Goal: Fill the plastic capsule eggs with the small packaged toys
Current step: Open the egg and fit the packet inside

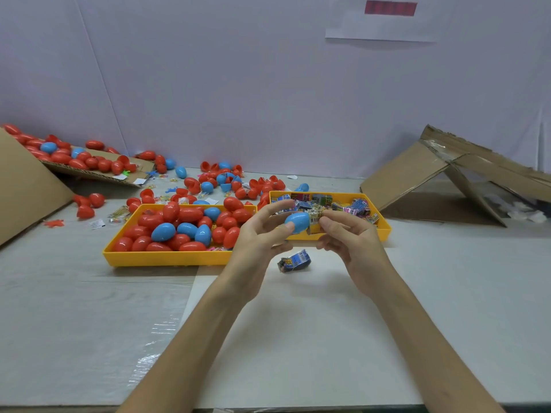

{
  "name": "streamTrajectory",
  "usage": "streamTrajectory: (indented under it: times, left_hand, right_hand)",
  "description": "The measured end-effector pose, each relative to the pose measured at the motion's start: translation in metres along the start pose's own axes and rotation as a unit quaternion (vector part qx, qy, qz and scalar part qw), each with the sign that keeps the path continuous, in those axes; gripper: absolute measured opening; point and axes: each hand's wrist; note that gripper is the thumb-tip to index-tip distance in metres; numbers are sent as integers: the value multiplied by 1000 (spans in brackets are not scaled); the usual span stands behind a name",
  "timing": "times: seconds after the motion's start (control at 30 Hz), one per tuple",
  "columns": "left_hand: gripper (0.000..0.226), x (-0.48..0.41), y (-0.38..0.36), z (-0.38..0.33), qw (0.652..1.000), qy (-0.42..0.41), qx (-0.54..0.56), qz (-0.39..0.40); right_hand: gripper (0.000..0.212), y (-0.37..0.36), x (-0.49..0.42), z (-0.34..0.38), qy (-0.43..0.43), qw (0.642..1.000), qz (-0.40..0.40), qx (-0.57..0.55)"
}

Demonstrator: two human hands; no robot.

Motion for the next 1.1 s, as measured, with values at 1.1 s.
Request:
streamTrajectory:
  times: [1.1]
  left_hand:
    - [30, -1, -2, 7, 995, -67, -75, 7]
  right_hand:
    - [28, 10, -8, -11, 85, 992, -14, 97]
Point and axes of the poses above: each hand's wrist, its own x-axis away from the middle knuckle, its own y-axis out of the back of the hand, z = x × y, and after that the axes turned 1 degree about x, right-handed
